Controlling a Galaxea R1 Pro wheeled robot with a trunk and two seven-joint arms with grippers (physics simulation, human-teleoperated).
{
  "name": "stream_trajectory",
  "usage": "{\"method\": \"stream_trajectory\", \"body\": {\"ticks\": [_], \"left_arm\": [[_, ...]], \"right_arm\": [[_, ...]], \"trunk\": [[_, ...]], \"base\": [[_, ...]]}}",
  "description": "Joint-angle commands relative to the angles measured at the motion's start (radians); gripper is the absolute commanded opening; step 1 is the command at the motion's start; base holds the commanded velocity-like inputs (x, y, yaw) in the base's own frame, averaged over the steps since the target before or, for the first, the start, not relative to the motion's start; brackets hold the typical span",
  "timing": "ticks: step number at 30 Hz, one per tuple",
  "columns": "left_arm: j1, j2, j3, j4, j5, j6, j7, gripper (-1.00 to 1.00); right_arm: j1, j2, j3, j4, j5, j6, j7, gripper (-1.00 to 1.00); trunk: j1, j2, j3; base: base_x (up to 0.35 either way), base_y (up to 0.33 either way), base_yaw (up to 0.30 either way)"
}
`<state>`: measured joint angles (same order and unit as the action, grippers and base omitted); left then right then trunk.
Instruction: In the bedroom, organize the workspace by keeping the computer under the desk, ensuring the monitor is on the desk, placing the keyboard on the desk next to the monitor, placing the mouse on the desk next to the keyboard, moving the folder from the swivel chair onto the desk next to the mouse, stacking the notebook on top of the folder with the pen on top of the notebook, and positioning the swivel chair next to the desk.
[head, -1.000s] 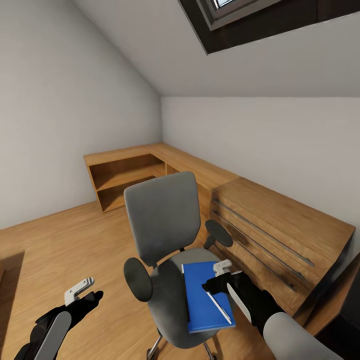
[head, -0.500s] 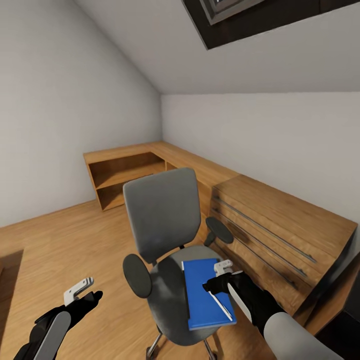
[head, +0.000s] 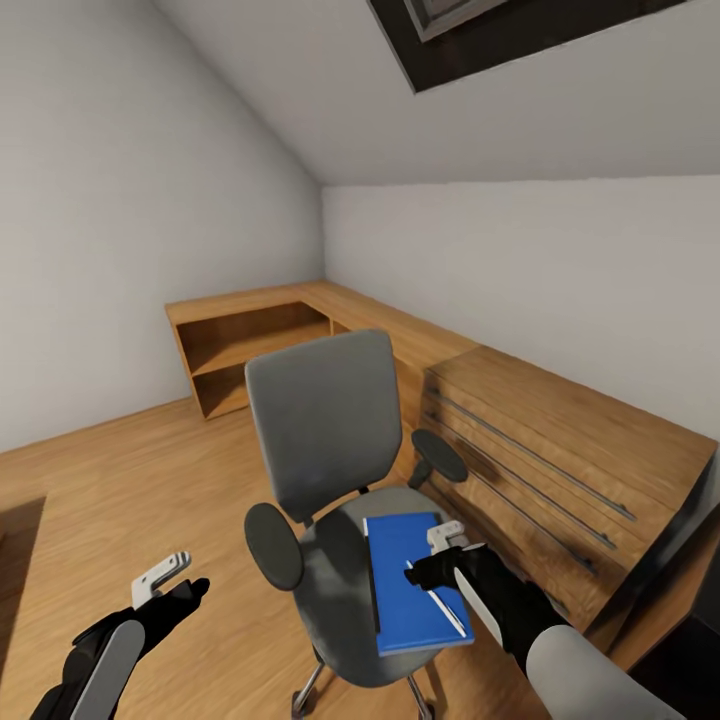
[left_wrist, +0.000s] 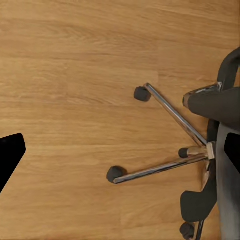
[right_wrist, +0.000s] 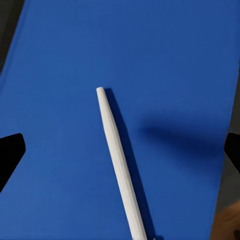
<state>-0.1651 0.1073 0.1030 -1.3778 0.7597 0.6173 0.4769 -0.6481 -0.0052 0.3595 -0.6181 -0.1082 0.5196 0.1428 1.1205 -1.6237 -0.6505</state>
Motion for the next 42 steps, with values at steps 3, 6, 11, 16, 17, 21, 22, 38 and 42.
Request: {"method": "stream_trajectory", "body": {"ticks": [3,6,11,16,17,21,22,38,42], "left_arm": [[-0.001,0.0,0.0,-0.002,0.01,0.002,0.009,1.0],[0.0,0.0,0.0,-0.003,0.01,0.002,0.009,1.0],[0.0,0.0,0.0,-0.003,0.01,0.002,0.009,1.0],[0.0,0.0,0.0,-0.003,0.01,0.002,0.009,1.0],[0.0,0.0,0.0,-0.003,0.01,0.002,0.009,1.0],[0.0,0.0,0.0,-0.003,0.01,0.002,0.009,1.0],[-0.001,0.0,0.0,-0.003,0.01,0.002,0.009,1.0],[0.0,0.0,0.0,-0.003,0.01,0.002,0.009,1.0],[0.0,0.0,0.0,-0.003,0.01,0.002,0.009,1.0]], "right_arm": [[-0.001,-0.001,0.003,-0.001,-0.01,0.005,-0.003,1.0],[-0.001,-0.001,0.003,-0.002,-0.01,0.005,-0.003,1.0],[-0.001,-0.001,0.003,-0.002,-0.01,0.005,-0.003,1.0],[-0.001,-0.001,0.004,-0.002,-0.01,0.005,-0.003,1.0],[-0.001,-0.001,0.004,-0.002,-0.01,0.005,-0.003,1.0],[-0.001,-0.001,0.004,-0.002,-0.01,0.005,-0.003,1.0],[-0.001,-0.001,0.004,-0.002,-0.01,0.005,-0.003,1.0],[-0.001,-0.001,0.004,-0.002,-0.01,0.005,-0.003,1.0],[-0.001,-0.001,0.004,-0.002,-0.01,0.005,-0.003,1.0]], "trunk": [[0.012,-0.022,-0.01],[0.023,-0.043,-0.02],[0.042,-0.078,-0.036],[0.061,-0.113,-0.051],[0.065,-0.12,-0.054],[0.081,-0.148,-0.067],[0.084,-0.155,-0.07],[0.104,-0.19,-0.086],[0.104,-0.19,-0.086]], "base": [[0.0,0.0,0.0],[0.0,0.0,0.0],[0.0,0.0,0.0],[0.0,0.0,0.0],[0.0,0.0,0.0],[0.0,0.0,0.0],[0.0,0.0,0.0],[0.0,0.0,0.0],[0.0,0.0,0.0]]}}
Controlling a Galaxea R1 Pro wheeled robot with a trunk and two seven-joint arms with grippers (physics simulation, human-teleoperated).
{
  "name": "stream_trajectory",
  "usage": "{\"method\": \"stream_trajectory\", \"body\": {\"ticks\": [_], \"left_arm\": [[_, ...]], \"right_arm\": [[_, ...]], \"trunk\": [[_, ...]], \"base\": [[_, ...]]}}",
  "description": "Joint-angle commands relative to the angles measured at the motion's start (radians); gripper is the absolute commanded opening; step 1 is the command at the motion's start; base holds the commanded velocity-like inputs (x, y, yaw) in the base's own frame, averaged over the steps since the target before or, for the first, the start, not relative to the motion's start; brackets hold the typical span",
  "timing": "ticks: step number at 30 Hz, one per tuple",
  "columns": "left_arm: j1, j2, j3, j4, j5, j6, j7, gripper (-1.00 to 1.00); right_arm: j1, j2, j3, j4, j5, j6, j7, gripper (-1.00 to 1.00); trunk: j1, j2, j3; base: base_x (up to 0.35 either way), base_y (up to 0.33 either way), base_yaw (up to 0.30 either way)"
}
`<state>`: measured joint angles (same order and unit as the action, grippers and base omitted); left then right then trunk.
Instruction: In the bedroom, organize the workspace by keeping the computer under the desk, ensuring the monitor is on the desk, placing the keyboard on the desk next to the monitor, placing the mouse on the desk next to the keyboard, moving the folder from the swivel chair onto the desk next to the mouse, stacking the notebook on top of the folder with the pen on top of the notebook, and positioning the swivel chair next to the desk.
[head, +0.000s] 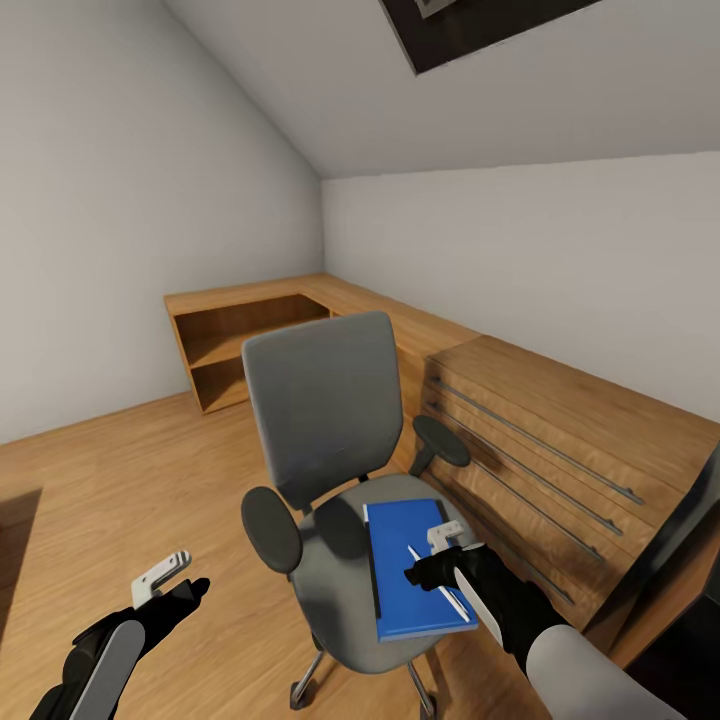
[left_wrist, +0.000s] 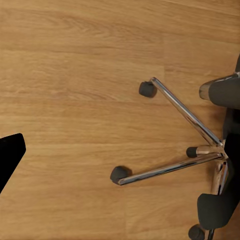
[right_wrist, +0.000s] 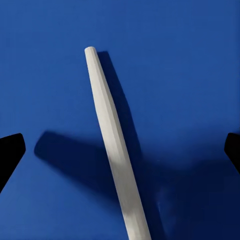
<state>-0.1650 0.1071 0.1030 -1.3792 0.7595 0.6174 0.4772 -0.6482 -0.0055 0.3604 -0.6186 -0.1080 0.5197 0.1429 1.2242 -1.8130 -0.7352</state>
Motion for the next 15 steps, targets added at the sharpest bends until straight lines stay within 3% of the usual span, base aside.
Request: {"method": "stream_trajectory", "body": {"ticks": [1,14,15], "left_arm": [[-0.001,0.0,0.0,-0.001,0.011,0.002,0.009,1.0],[-0.001,0.0,0.0,-0.001,0.011,0.002,0.009,1.0],[-0.001,0.0,0.0,-0.001,0.011,0.002,0.009,1.0]], "right_arm": [[-0.001,-0.001,0.003,-0.001,-0.01,0.005,-0.003,1.0],[-0.001,-0.001,0.003,-0.001,-0.01,0.005,-0.002,1.0],[-0.001,-0.001,0.003,-0.001,-0.01,0.005,-0.002,-1.0]], "trunk": [[0.0,0.0,-0.001],[0.0,0.0,-0.001],[0.0,0.0,-0.001]], "base": [[0.0,0.0,0.0],[0.0,0.0,0.0],[0.0,0.0,0.0]]}}
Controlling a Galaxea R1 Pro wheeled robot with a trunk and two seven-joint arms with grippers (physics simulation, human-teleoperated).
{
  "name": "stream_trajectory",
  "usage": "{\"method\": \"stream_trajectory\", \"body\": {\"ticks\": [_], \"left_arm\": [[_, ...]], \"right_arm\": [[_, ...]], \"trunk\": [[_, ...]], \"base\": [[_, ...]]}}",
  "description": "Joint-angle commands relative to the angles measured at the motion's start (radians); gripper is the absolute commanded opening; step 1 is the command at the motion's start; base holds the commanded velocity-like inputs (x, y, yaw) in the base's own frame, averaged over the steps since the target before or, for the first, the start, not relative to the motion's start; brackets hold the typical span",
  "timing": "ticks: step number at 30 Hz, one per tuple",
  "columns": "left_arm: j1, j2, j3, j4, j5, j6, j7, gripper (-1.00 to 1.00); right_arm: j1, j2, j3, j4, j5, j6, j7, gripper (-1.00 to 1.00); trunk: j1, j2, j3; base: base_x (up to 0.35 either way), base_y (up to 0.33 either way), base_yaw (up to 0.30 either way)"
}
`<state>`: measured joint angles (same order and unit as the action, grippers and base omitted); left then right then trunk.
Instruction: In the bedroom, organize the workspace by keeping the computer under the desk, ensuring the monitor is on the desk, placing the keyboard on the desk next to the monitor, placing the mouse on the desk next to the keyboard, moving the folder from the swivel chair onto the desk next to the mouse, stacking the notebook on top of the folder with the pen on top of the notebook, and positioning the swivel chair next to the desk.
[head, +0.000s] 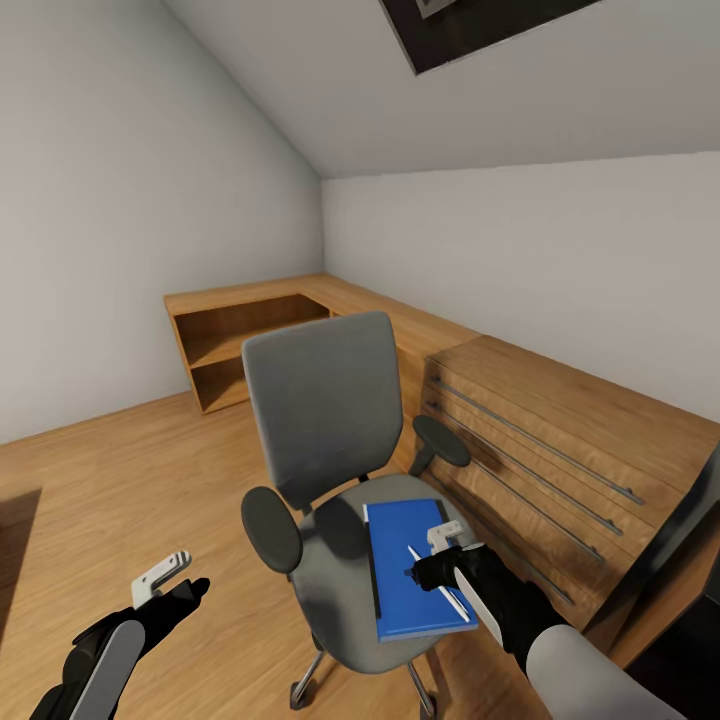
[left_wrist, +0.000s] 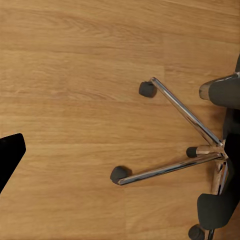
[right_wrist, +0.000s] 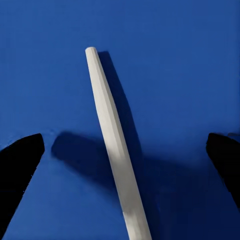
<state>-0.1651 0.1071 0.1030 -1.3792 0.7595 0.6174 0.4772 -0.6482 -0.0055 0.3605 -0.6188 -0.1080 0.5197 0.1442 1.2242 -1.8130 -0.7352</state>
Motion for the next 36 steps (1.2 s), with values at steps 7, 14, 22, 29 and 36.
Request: {"method": "stream_trajectory", "body": {"ticks": [7,14,22,29,36], "left_arm": [[0.0,0.0,0.0,-0.001,0.011,0.002,0.009,1.0],[0.0,0.0,0.0,-0.001,0.012,0.002,0.009,1.0],[-0.001,0.0,0.0,-0.001,0.012,0.002,0.009,1.0],[0.0,0.0,0.0,-0.001,0.012,0.003,0.009,1.0],[0.0,0.0,0.0,-0.001,0.011,0.003,0.009,1.0]], "right_arm": [[-0.001,-0.002,0.004,-0.002,-0.01,0.005,-0.002,-1.0],[-0.001,-0.001,0.005,-0.002,-0.011,0.005,-0.002,-1.0],[-0.001,-0.001,0.005,-0.002,-0.011,0.005,-0.002,-1.0],[-0.001,-0.001,0.004,-0.004,-0.011,0.005,-0.002,-1.0],[-0.001,-0.002,0.003,-0.004,-0.012,0.006,-0.002,-1.0]], "trunk": [[0.0,0.0,-0.001],[0.0,0.0,-0.001],[0.0,0.0,-0.001],[0.0,0.0,-0.001],[0.0,0.0,-0.001]], "base": [[0.0,0.0,0.0],[0.0,0.0,0.0],[0.0,0.0,0.0],[0.0,0.0,0.0],[0.0,0.0,0.0]]}}
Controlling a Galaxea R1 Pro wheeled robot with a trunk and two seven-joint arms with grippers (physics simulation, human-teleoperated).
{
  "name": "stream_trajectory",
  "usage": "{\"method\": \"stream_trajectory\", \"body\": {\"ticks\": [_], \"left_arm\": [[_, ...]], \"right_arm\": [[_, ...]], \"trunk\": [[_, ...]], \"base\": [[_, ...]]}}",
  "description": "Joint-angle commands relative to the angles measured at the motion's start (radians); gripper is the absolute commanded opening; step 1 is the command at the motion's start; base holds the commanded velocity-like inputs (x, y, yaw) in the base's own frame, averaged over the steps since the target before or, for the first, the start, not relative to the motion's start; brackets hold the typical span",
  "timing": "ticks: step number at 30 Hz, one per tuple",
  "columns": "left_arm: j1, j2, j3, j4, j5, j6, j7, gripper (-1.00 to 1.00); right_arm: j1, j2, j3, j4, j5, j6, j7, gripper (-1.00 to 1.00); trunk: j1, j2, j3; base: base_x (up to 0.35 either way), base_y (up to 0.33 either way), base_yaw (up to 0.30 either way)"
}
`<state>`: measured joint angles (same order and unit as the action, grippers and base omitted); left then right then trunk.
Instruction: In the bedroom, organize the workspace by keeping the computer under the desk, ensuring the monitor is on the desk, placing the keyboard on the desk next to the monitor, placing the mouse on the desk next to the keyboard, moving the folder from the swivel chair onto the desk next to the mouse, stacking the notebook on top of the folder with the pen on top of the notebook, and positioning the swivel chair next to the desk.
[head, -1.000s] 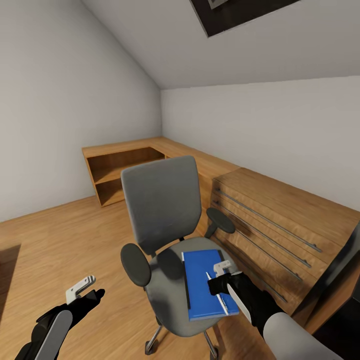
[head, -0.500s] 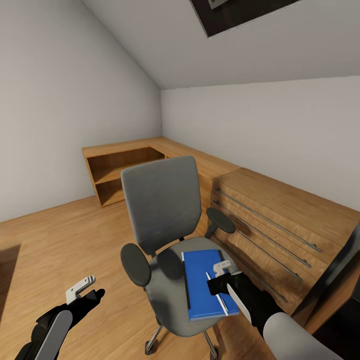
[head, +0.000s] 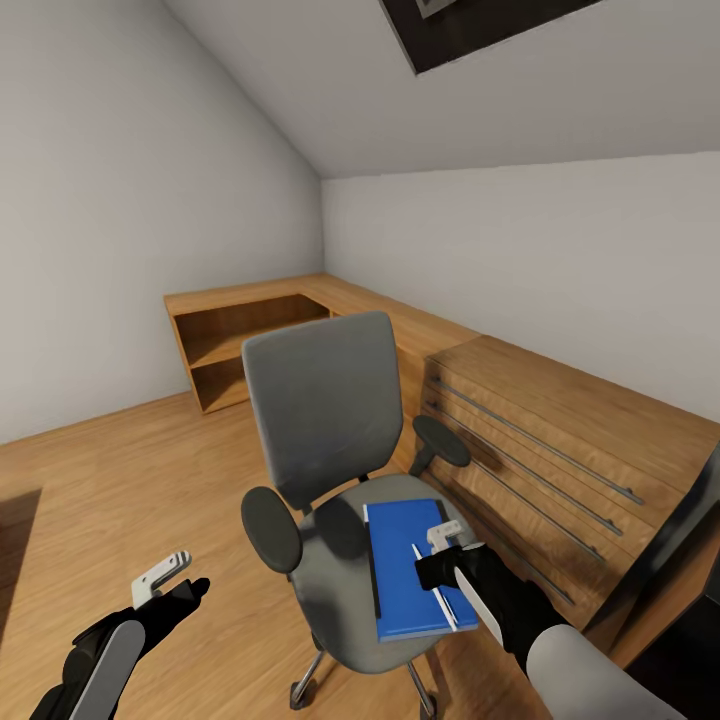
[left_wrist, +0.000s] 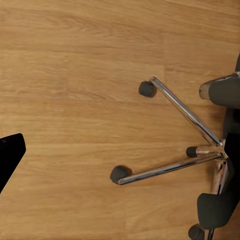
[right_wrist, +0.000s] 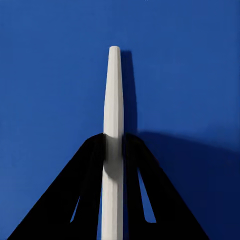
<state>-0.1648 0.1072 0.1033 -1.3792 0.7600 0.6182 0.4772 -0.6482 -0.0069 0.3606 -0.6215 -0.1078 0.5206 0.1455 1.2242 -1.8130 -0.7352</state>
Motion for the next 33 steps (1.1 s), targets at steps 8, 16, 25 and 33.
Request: {"method": "stream_trajectory", "body": {"ticks": [8,16,25,33], "left_arm": [[-0.001,0.001,0.0,-0.001,0.01,0.001,0.009,1.0],[0.001,0.002,0.001,0.013,0.006,-0.004,0.012,1.0],[0.001,0.005,0.001,0.112,0.003,-0.012,0.011,1.0],[0.001,0.006,-0.001,0.325,-0.104,-0.222,0.004,1.0]], "right_arm": [[-0.001,-0.001,0.003,-0.003,-0.012,0.006,-0.003,-1.0],[0.0,-0.026,-0.001,-0.1,-0.021,0.031,-0.003,-1.0],[0.044,-0.097,-0.006,-0.404,-0.145,0.156,-0.007,-1.0],[0.066,-0.123,-0.074,-0.626,-0.201,0.293,-0.009,-1.0]], "trunk": [[-0.008,0.014,0.005],[-0.038,0.07,0.03],[-0.073,0.133,0.059],[-0.104,0.189,0.084]], "base": [[0.0,0.0,0.0],[0.0,0.0,0.0],[0.0,0.0,0.0],[0.0,0.0,0.0]]}}
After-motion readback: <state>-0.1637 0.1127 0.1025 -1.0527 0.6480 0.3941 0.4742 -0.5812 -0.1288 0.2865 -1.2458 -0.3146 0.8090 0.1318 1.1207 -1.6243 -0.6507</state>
